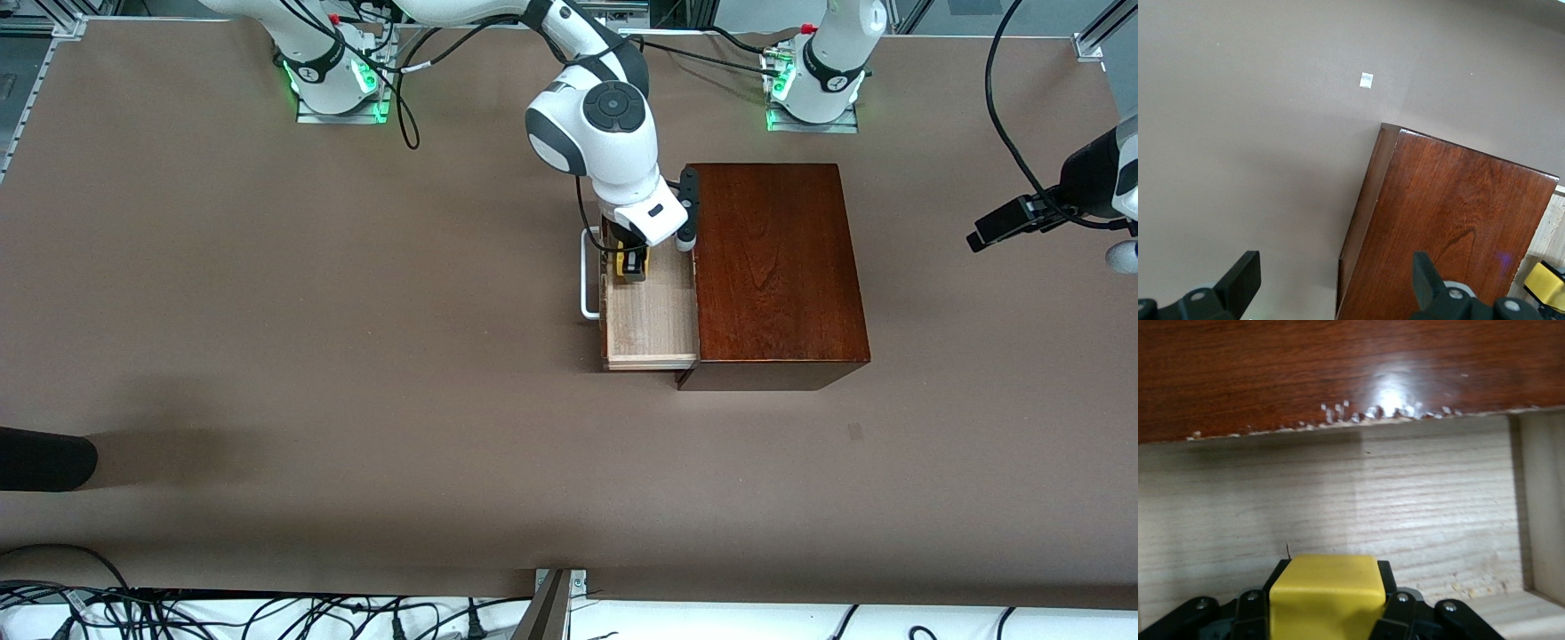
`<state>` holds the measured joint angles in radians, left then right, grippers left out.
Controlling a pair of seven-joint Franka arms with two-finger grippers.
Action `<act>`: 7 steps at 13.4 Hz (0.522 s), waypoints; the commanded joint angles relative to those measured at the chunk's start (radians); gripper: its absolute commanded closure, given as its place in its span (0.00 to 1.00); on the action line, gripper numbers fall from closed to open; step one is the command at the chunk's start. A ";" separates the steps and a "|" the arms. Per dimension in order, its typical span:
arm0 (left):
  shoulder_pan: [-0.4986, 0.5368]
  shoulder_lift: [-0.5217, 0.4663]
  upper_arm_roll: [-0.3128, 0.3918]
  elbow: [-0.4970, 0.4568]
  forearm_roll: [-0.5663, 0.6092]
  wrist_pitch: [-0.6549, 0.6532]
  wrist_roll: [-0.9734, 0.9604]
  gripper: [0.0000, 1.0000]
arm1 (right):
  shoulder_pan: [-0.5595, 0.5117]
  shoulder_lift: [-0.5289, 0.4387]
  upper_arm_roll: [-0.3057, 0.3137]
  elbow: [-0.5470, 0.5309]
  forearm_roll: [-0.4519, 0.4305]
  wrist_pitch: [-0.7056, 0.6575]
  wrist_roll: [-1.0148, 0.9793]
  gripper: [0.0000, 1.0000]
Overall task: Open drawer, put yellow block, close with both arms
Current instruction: 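Lower the yellow cube into the open drawer with the right gripper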
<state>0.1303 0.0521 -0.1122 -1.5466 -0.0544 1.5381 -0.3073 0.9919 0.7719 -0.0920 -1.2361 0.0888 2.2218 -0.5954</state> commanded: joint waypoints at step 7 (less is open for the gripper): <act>-0.003 0.015 0.002 0.033 -0.016 -0.007 0.008 0.00 | 0.013 0.043 -0.002 0.027 -0.024 0.038 0.017 0.70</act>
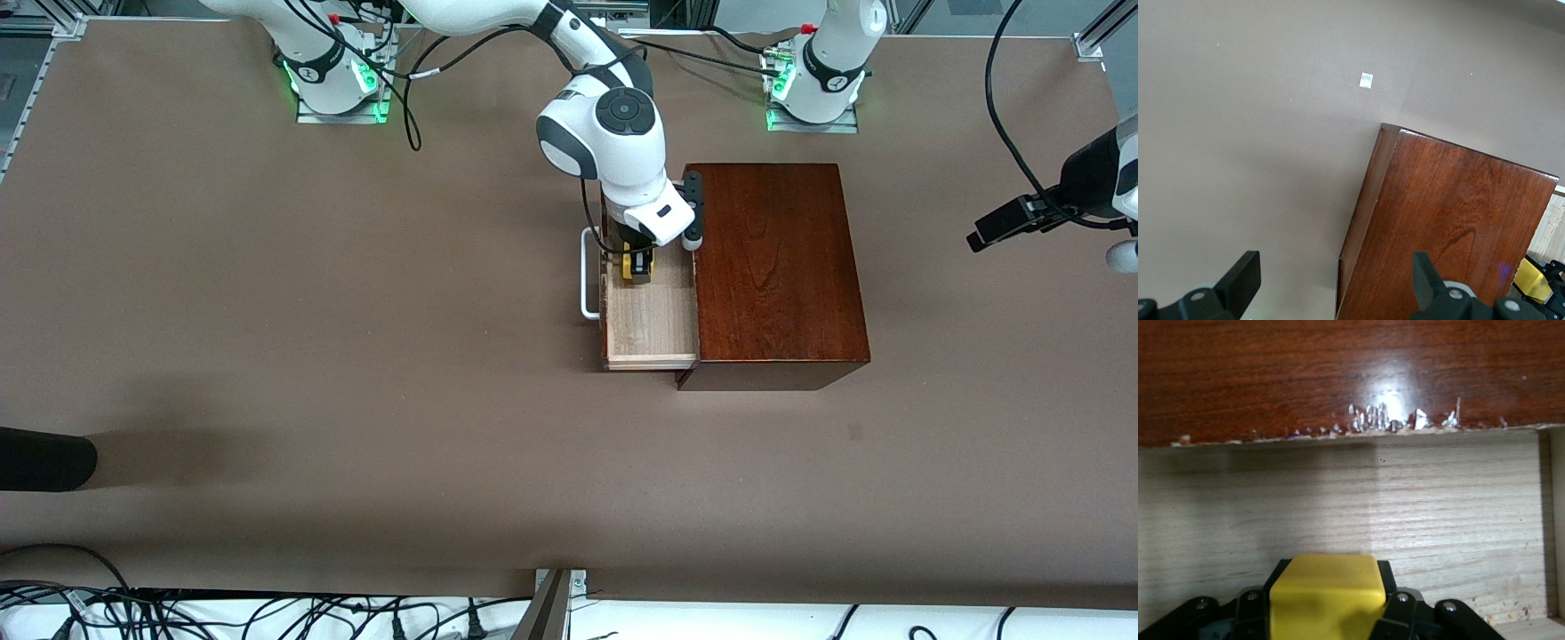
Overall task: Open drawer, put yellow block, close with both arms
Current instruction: 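Lower the yellow cube into the open drawer with the right gripper, then open the right gripper and withdraw it from the drawer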
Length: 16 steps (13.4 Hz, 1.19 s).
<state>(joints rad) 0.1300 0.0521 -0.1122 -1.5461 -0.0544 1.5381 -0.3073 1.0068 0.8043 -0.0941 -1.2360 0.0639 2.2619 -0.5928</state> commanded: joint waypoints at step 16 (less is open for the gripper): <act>-0.006 0.031 0.002 0.046 -0.024 -0.007 0.008 0.00 | -0.049 -0.066 -0.013 0.155 0.068 -0.338 0.086 0.00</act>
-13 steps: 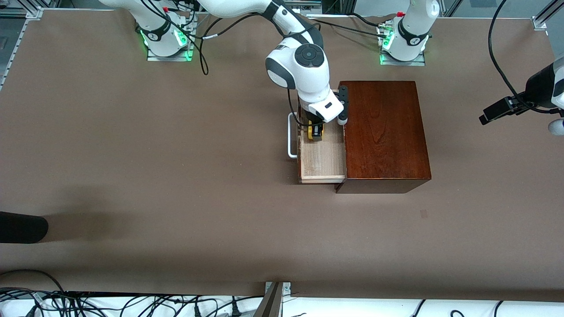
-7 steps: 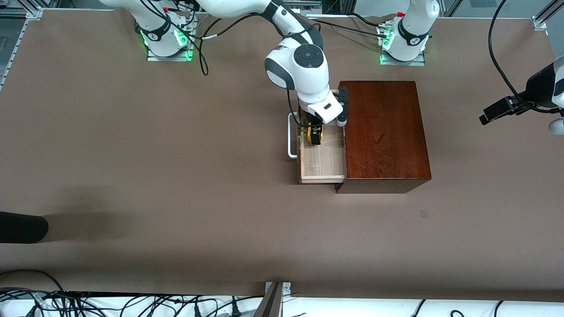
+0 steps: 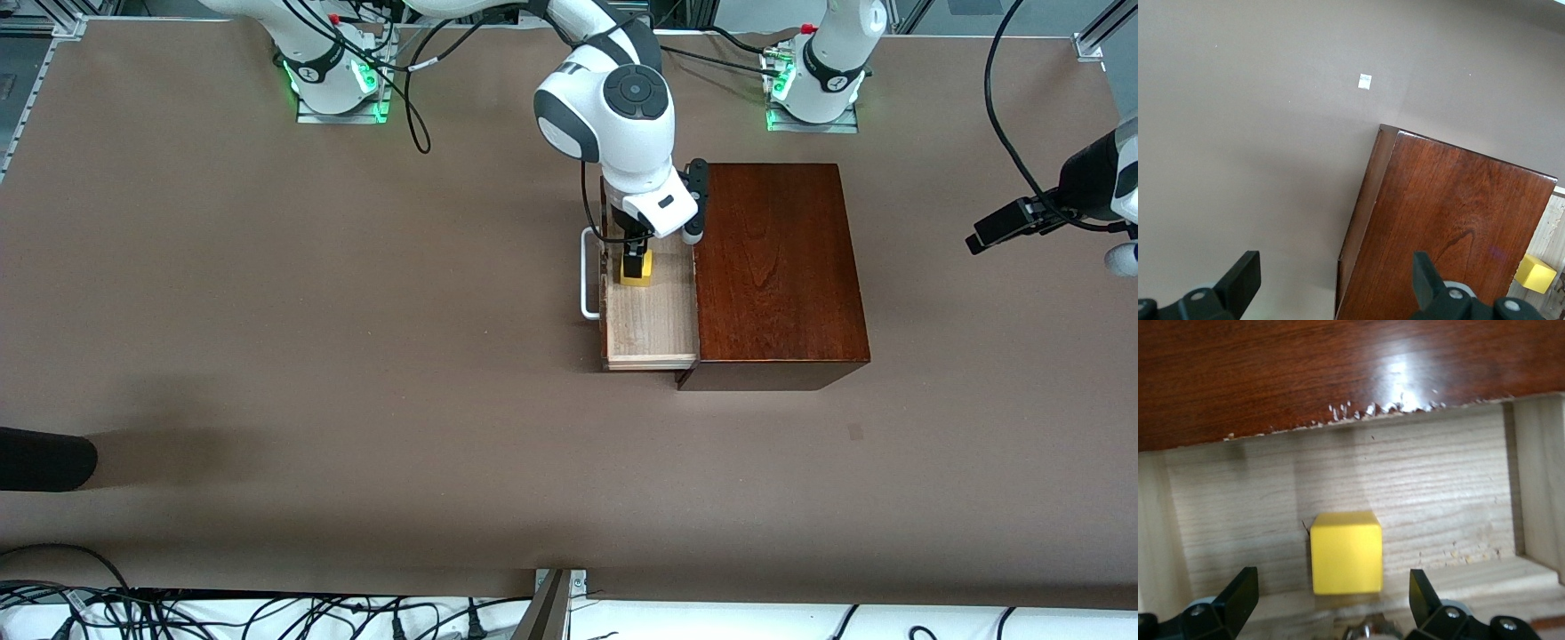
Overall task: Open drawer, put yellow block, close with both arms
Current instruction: 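Open the right gripper and withdraw it from the drawer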
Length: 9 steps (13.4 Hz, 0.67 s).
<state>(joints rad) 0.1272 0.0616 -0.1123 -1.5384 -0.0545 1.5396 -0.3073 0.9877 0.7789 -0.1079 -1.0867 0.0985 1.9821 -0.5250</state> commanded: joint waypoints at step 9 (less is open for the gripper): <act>-0.038 0.050 -0.009 0.040 -0.021 0.011 0.022 0.00 | -0.317 -0.170 -0.013 0.005 0.072 -0.250 0.025 0.00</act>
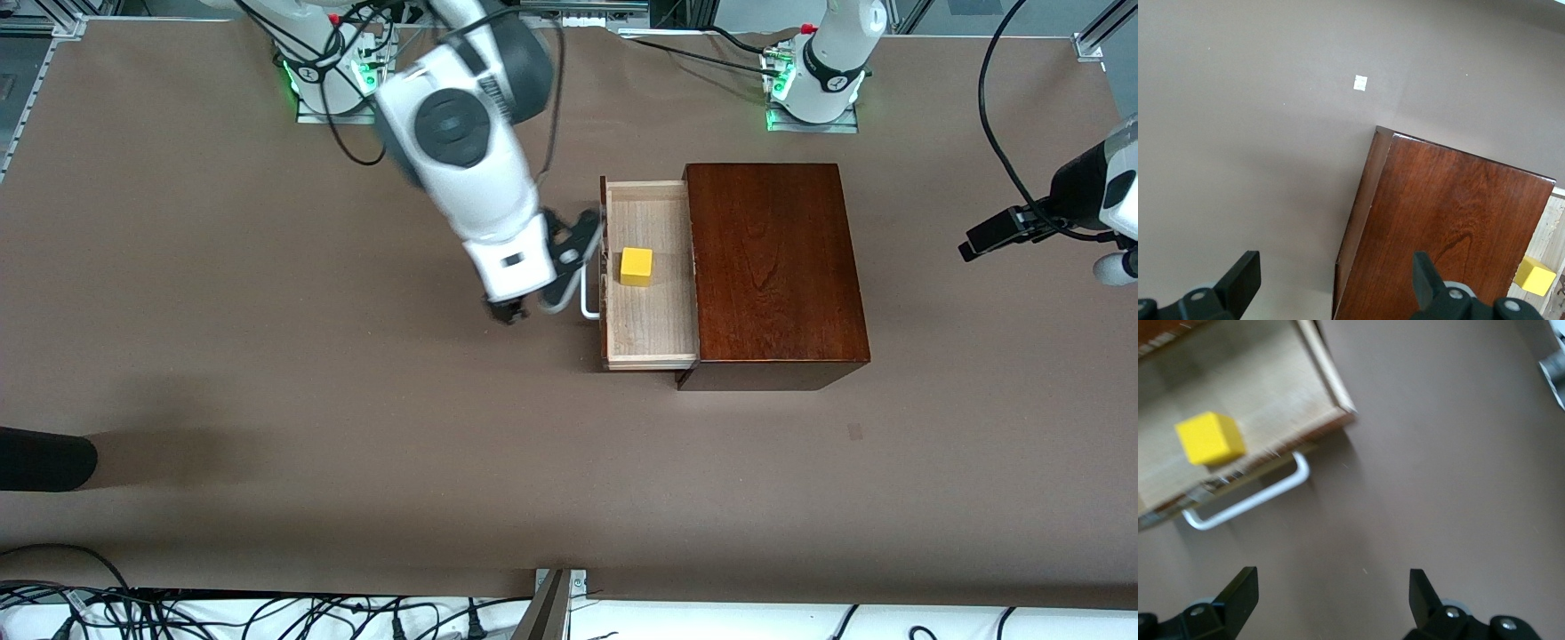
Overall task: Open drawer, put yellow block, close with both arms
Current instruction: 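Open the right gripper and withdraw it from the drawer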
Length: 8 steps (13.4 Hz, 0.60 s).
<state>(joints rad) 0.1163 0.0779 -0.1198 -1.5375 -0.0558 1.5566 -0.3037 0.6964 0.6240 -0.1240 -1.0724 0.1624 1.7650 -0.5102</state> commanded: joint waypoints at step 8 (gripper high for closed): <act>-0.098 0.037 -0.049 0.082 -0.056 -0.056 -0.049 0.00 | -0.053 -0.087 -0.233 -0.011 0.016 -0.199 -0.017 0.00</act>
<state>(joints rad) 0.0461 0.0968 -0.1478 -1.5184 -0.0906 1.5455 -0.3125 0.6546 0.5712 -0.3373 -1.0722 0.1626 1.6058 -0.5169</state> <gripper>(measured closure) 0.000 0.000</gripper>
